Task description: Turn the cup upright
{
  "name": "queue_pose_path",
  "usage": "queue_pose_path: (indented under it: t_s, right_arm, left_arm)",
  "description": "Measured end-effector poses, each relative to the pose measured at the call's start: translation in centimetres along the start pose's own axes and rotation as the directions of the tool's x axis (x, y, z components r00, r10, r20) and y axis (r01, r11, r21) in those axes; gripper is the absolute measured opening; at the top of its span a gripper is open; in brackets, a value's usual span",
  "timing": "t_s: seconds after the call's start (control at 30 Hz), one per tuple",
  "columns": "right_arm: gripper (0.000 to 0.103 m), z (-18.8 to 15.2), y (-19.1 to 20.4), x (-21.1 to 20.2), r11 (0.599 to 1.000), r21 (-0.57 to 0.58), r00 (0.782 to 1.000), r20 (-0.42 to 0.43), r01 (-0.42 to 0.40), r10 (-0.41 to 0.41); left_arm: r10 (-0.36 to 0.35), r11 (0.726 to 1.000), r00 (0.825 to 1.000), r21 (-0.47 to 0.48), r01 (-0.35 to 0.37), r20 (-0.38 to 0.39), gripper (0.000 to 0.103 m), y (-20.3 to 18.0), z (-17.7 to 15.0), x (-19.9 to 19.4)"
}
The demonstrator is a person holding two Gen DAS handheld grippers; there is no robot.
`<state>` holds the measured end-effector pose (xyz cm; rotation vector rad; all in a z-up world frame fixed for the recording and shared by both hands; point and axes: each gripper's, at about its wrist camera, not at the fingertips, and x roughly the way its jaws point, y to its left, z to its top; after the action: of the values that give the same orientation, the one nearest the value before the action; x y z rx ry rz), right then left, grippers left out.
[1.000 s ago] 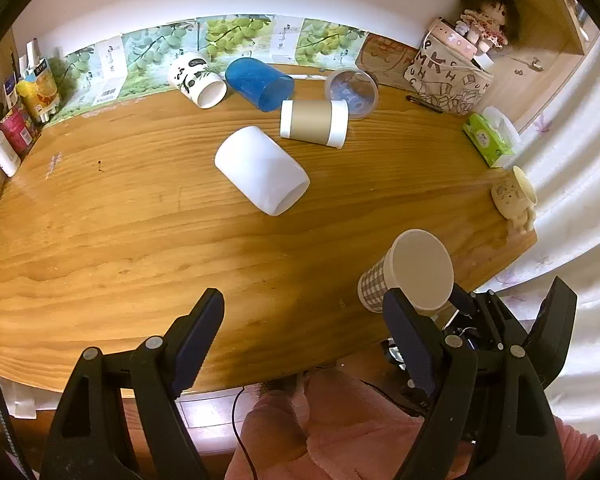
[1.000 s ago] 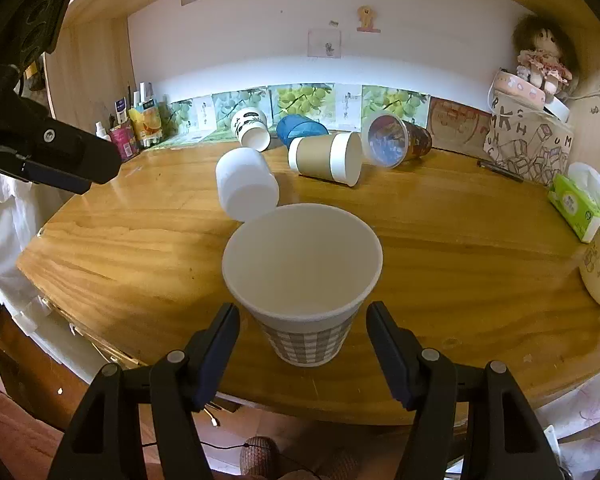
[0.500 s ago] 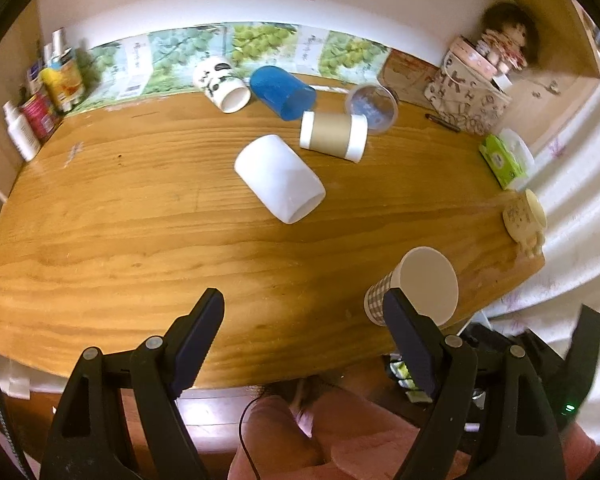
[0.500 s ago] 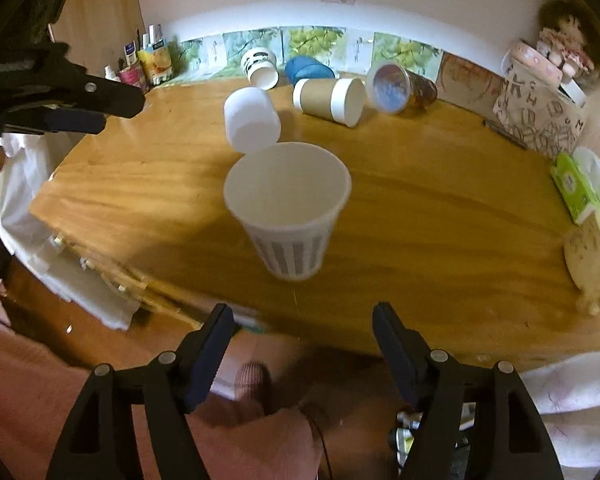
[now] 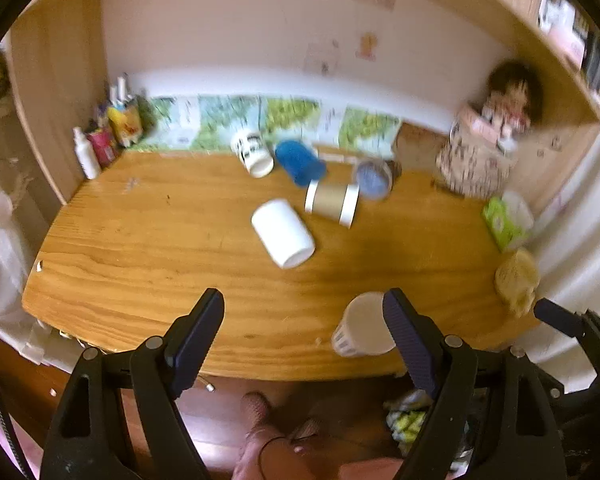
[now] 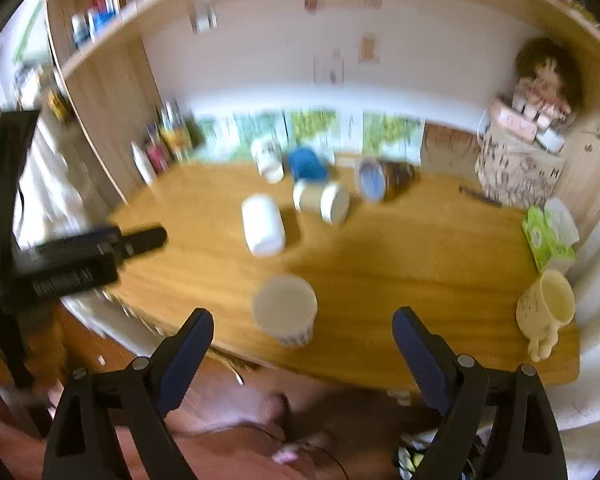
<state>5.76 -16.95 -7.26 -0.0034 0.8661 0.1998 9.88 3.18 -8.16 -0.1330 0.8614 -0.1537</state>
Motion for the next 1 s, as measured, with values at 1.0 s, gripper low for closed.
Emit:
queue_pose_path:
  t_s: [1.0]
  right_arm:
    - [0.103, -3.4, -1.6, -10.7, 0.991, 0.131, 0.934, 0.353, 0.008, -0.054]
  left_arm:
    - [0.168, 0.978, 0.894, 0.042, -0.203, 0.415, 0.101, -5.9, -4.0, -11.7]
